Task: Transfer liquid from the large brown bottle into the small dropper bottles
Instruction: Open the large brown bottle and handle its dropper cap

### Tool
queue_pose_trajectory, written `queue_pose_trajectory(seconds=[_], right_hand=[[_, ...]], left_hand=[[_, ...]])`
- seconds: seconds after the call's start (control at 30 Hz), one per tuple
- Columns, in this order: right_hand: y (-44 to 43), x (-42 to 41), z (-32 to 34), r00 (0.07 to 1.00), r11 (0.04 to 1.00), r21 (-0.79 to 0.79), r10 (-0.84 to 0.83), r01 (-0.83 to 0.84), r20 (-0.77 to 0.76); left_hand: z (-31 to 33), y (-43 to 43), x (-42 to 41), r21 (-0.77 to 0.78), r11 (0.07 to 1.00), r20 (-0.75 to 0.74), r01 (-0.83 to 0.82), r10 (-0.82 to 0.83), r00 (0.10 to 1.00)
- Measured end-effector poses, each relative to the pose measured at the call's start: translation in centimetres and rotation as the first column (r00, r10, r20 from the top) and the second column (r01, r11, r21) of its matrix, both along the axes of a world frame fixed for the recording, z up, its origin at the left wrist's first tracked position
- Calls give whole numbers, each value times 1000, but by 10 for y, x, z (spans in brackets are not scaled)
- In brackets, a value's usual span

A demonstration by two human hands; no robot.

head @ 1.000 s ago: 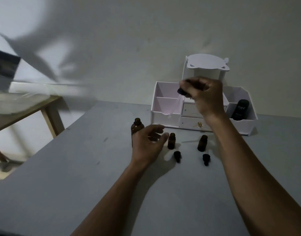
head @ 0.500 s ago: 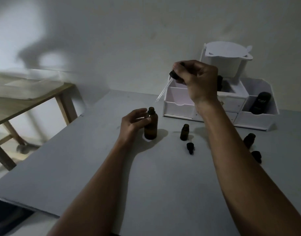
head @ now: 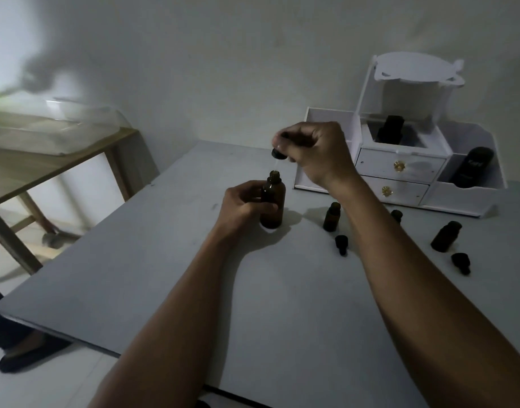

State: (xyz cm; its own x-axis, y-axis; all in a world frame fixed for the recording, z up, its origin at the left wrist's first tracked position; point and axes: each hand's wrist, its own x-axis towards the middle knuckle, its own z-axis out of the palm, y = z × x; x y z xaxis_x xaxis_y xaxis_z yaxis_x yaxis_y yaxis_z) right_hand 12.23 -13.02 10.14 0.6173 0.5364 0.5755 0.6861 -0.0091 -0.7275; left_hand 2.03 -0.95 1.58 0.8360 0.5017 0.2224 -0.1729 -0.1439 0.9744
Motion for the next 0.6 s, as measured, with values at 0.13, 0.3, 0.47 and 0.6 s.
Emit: queue_pose_trajectory(seconds=[0.13,0.3,0.47,0.6], right_hand=[[6,3,-19,1000,994,-105,-11,8,-21],[9,5,-28,999,992,-122,-40,36,-30],[13,4,-28,998,992,-104,-71,70,3],[14,2,-28,996,992,-90,-89,89,10]], left_hand=[[0,0,-1,13,1000,6,-6,6,1000],[-1,2,-1,46,999,-10,-3,3,1000],[-1,0,-2,27,1000,-6,-9,10,1000],[-1,0,-1,37,999,-20,-14,15,1000]])
